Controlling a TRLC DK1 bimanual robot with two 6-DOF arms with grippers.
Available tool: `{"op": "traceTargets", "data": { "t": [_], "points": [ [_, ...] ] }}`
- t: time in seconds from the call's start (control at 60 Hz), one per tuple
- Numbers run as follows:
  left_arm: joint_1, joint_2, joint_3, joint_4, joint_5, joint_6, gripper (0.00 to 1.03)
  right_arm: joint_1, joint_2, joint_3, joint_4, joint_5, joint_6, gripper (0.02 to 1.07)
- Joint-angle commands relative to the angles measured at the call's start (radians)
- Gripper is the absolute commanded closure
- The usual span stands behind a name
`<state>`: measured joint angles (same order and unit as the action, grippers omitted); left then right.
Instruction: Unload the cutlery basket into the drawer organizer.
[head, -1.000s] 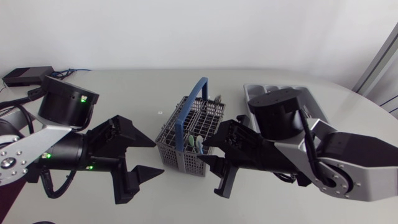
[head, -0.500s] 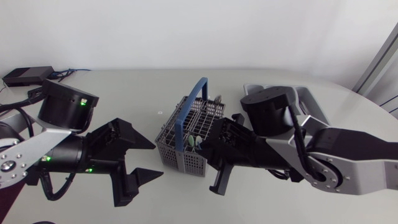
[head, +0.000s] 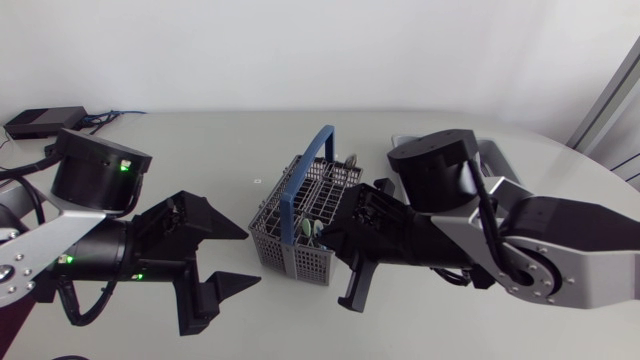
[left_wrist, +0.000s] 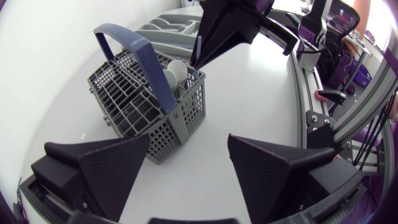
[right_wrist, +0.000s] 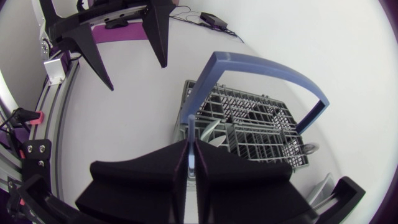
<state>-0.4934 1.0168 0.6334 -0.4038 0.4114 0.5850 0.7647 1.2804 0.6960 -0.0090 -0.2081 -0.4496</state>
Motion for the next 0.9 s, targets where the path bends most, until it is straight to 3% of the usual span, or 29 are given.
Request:
{"op": "traceTargets", "data": {
  "t": [0.0, 0.65, 0.75, 0.883],
  "points": [
    [-0.002, -0.012, -0.029, -0.007, 0.007, 0.029, 0.05, 0.015, -0.029, 0.039, -0.026, 0.001, 0.008, 1.01],
    [-0.005, -0.041, -0.034, -0.024, 0.007, 0.033, 0.05, 0.051, -0.262, 0.195, -0.284, 0.044, 0.061, 1.01],
    [-0.005, -0.041, -0.037, -0.024, 0.007, 0.033, 0.05, 0.028, -0.312, 0.220, -0.347, 0.032, 0.077, 1.01],
    [-0.005, -0.041, -0.041, -0.023, 0.007, 0.035, 0.05, -0.107, -0.355, 0.243, -0.413, -0.062, 0.094, 1.01]
  ]
}}
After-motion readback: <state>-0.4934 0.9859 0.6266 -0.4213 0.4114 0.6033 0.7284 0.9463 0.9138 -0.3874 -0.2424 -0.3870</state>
